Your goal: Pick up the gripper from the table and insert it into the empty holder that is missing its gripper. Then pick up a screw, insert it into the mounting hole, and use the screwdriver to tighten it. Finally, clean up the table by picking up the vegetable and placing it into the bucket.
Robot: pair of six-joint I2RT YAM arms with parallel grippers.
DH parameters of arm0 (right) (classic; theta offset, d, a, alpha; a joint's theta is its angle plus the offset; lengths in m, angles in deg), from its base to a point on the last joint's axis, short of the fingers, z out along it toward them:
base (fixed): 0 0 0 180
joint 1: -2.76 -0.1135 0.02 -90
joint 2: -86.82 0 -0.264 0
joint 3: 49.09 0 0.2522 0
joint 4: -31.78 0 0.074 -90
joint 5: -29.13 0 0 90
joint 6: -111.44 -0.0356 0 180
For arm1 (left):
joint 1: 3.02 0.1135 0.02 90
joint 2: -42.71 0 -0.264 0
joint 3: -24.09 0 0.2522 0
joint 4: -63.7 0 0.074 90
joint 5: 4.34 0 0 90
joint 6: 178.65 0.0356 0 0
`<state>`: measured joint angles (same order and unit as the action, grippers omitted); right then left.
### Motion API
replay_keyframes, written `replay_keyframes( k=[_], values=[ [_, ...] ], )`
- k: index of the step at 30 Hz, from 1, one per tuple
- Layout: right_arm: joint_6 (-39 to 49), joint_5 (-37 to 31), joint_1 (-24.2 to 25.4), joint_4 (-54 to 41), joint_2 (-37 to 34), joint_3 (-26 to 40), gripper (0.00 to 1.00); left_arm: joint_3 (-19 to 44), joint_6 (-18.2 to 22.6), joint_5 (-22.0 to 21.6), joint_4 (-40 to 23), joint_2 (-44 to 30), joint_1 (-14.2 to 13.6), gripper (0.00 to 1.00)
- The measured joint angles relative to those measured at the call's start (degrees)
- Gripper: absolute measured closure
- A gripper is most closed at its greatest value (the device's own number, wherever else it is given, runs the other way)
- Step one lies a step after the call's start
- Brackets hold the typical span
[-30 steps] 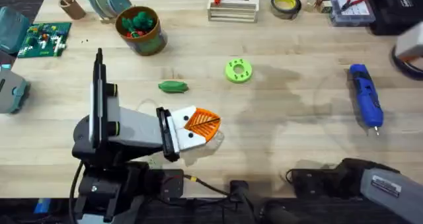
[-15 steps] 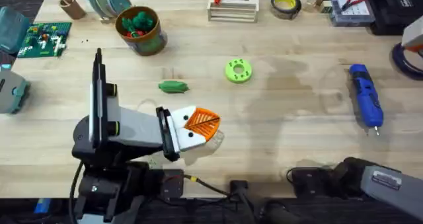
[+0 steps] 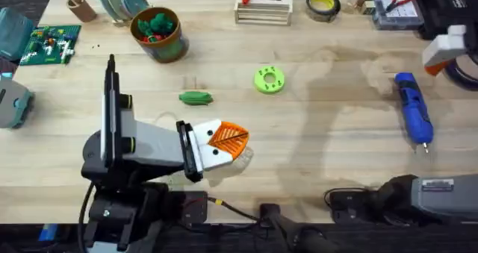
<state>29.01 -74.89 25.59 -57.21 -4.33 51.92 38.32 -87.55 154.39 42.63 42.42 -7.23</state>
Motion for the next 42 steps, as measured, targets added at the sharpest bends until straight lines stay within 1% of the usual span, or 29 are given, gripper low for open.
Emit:
replay_keyframes(
  k=[7, 10, 14, 17, 23, 27, 28, 30, 32, 38, 42],
  values=[
    [0.58, 2.52, 3.1, 0.55, -8.57, 0.0, 0.094, 0.0, 0.0, -0.03, 0.0, 0.0, 0.0, 0.987],
    [2.27, 4.89, 4.16, 1.63, -10.19, -0.11, 0.093, 0.0, 0.0, -0.23, 0.02, -0.01, 0.0, 0.987],
    [5.38, 7.79, 5.79, 5.02, -10.28, -1.19, 0.094, 0.0, 0.0, -0.43, 0.04, 0.0, 0.0, 0.987],
    [7.97, 9.02, 6.58, 8.21, -10.21, -3.27, 0.095, 0.0, 0.0, -0.44, 0.04, -0.01, 0.0, 0.987],
    [11.66, 10.04, 6.67, 16.76, -10.17, -11.41, 0.094, 0.0, -0.01, -0.59, 0.07, 0.0, 0.0, 0.987],
    [13.97, 10.72, 6.73, 20.22, -10.17, -16.87, 0.093, 0.0, 0.0, -0.61, 0.07, -0.02, 0.0, 0.987],
    [14.58, 10.92, 6.76, 21.0, -10.17, -18.05, 0.086, 0.0, -0.01, -0.61, 0.07, 0.0, 0.0, 0.987],
    [15.44, 11.21, 6.76, 22.64, -10.17, -19.95, 0.034, 0.0, 0.0, -0.61, 0.07, 0.0, 0.0, 0.987],
    [15.92, 11.32, 6.76, 23.45, -10.17, -20.69, 0.015, 0.0, 0.0, -0.61, 0.07, 0.0, 0.0, 0.987],
    [16.63, 11.58, 6.78, 27.34, -10.07, -20.79, 0.014, 0.0, 0.0, -0.61, 0.07, 0.0, 0.0, 0.987],
    [16.92, 11.8, 6.78, 27.65, -10.12, -20.79, 0.013, 0.0, 0.0, -0.61, 0.07, -0.02, 0.0, 0.987]
  ],
)
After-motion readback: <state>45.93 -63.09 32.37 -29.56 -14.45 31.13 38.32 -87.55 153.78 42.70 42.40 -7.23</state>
